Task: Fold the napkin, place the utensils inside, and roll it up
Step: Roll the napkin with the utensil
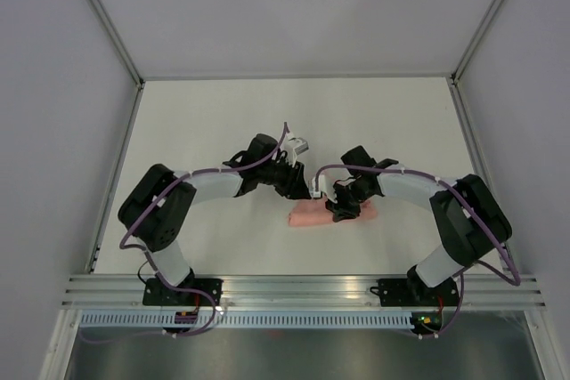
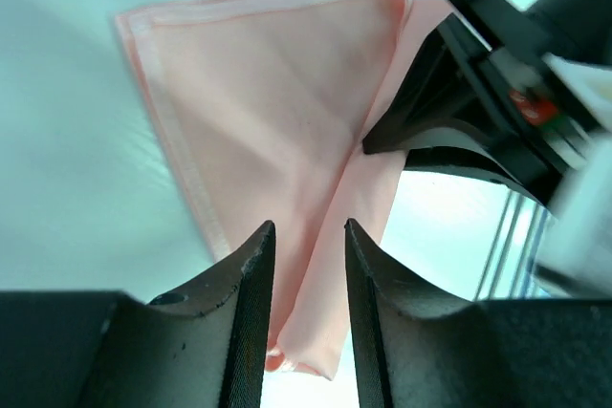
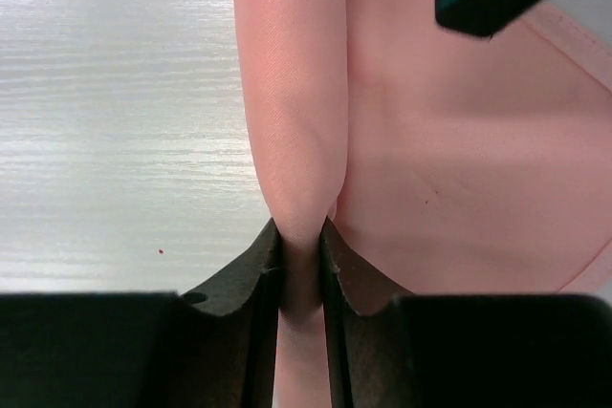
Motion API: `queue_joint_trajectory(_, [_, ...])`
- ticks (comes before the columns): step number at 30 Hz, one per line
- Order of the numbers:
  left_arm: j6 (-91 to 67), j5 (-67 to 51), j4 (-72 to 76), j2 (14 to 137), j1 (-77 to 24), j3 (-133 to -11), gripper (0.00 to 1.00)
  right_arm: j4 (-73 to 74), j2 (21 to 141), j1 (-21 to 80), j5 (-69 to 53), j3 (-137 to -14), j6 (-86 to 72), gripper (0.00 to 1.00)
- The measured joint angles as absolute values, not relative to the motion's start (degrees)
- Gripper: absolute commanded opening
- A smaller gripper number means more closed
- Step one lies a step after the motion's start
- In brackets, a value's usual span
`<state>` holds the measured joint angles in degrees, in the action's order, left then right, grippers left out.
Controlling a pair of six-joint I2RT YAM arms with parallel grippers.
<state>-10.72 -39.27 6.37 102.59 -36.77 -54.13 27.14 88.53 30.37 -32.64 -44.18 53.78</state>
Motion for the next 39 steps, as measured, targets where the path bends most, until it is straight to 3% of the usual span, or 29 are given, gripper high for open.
queue_joint_trajectory(9, [-12.9,-22.7,25.3,82.6,-37.4,-33.8,0.43,45.5,103.7,24.8,-41.7,-59.4,59.2,0.04])
queue_joint_trajectory(14, [-10.0,-11.0,30.7,76.9,-45.3,-27.7,0.47,51.4,108.8,23.2,-44.8,-64.1,60.3,0.04])
queue_joint_trajectory(24, [8.1,9.2,31.8,85.7,-65.9,-31.5,0.54,58.3,113.7,22.9,-48.0,-66.8,60.2,0.04])
queue_joint_trajectory(27, [12.8,11.9,31.8,90.0,-67.9,-33.1,0.6,59.4,114.2,22.9,-48.3,-66.8,60.2,0.04])
queue_joint_trajectory(39, [19.4,10.6,31.6,98.2,-69.5,-39.1,0.6,61.0,115.3,22.9,-48.4,-67.3,59.8,0.04])
